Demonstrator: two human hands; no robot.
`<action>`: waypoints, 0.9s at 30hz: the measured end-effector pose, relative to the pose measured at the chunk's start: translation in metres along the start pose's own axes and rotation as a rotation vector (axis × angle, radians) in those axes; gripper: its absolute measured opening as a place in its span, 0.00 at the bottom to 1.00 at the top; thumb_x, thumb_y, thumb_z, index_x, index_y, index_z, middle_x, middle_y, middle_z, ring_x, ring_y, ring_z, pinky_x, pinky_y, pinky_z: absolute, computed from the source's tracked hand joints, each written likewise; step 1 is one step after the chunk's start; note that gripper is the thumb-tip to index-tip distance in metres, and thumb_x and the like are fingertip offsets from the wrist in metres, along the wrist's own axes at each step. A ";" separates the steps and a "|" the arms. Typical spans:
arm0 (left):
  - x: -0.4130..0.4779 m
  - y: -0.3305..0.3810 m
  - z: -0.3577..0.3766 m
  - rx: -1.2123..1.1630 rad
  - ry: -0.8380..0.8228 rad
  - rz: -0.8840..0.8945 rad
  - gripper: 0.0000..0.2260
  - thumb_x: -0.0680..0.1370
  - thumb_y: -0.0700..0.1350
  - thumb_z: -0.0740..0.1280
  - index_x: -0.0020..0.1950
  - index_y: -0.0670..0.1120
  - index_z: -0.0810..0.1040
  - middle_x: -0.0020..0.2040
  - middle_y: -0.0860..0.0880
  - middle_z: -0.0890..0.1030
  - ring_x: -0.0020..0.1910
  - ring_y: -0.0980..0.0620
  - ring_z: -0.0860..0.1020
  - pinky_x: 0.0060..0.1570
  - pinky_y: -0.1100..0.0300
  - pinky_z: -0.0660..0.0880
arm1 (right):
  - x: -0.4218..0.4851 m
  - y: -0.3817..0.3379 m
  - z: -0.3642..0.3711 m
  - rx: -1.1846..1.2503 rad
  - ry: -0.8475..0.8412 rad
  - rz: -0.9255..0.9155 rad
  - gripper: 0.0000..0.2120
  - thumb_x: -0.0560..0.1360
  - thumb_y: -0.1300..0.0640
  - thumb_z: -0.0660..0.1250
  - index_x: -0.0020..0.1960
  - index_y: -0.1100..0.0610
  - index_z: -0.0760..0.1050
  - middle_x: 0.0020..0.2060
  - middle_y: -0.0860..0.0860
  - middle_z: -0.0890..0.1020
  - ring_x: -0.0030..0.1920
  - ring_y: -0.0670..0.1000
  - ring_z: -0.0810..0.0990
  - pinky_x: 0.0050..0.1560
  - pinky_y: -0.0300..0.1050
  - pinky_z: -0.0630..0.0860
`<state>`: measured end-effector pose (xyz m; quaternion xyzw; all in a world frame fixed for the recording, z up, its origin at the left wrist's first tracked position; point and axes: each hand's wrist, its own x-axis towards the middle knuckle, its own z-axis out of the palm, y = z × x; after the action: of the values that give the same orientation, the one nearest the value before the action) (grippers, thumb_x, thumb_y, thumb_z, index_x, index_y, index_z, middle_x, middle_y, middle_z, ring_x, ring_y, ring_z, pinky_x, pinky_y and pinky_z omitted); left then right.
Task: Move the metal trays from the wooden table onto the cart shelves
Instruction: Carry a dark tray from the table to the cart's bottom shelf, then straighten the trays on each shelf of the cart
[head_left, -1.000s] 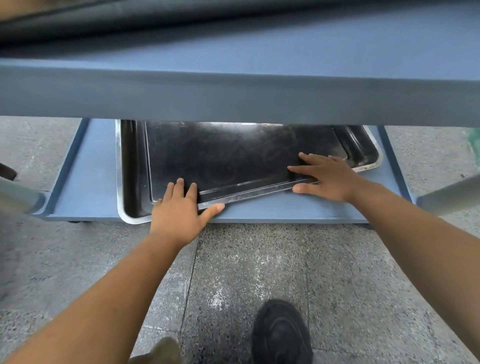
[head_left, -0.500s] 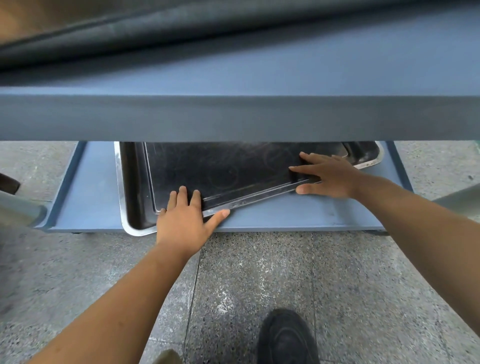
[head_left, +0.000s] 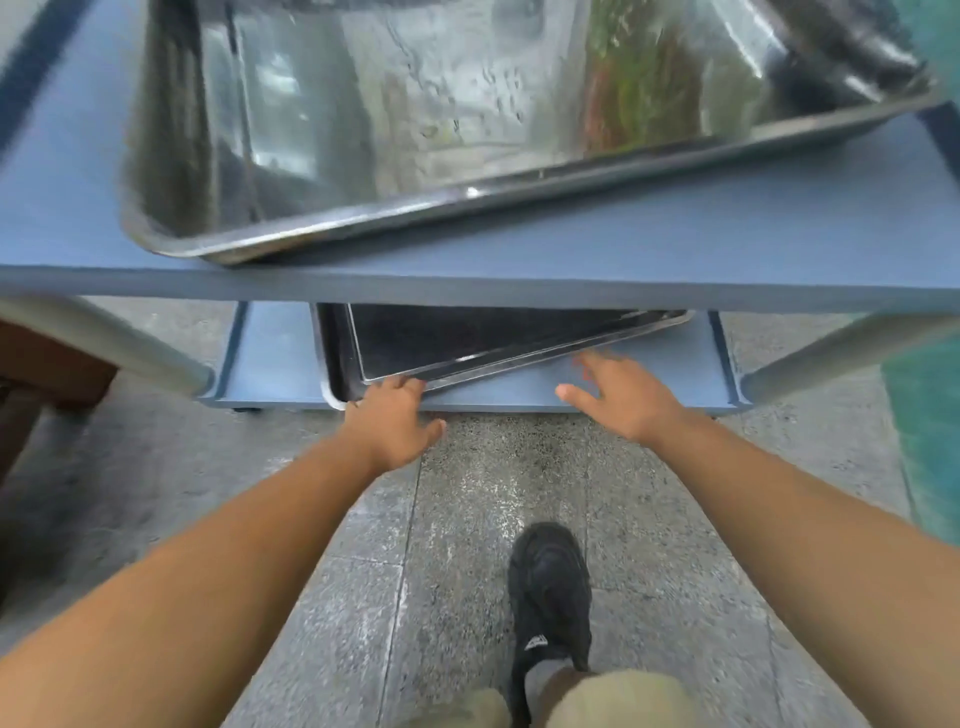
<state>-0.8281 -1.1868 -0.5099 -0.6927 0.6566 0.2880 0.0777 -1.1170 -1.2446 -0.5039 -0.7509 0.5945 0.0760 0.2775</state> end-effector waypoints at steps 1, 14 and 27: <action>-0.016 0.005 -0.014 0.002 0.004 0.026 0.28 0.77 0.58 0.64 0.72 0.45 0.67 0.70 0.41 0.71 0.68 0.40 0.70 0.66 0.39 0.69 | -0.014 -0.009 -0.012 0.000 -0.032 0.009 0.29 0.78 0.39 0.61 0.72 0.55 0.66 0.61 0.56 0.80 0.63 0.58 0.75 0.61 0.54 0.74; -0.241 0.066 -0.273 -0.001 0.204 0.089 0.11 0.80 0.47 0.57 0.52 0.46 0.78 0.49 0.45 0.83 0.48 0.41 0.79 0.47 0.50 0.76 | -0.211 -0.165 -0.240 0.010 0.012 0.011 0.21 0.77 0.41 0.61 0.61 0.54 0.76 0.54 0.53 0.83 0.57 0.57 0.79 0.55 0.53 0.76; -0.422 0.148 -0.501 0.077 0.373 0.198 0.15 0.78 0.54 0.62 0.61 0.49 0.76 0.55 0.46 0.81 0.55 0.43 0.78 0.53 0.49 0.77 | -0.391 -0.289 -0.461 -0.155 0.266 -0.150 0.22 0.76 0.37 0.59 0.60 0.51 0.75 0.53 0.53 0.82 0.56 0.58 0.79 0.51 0.52 0.76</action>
<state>-0.8090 -1.0839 0.1532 -0.6625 0.7351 0.1359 -0.0477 -1.0560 -1.1059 0.1489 -0.8157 0.5606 0.0006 0.1424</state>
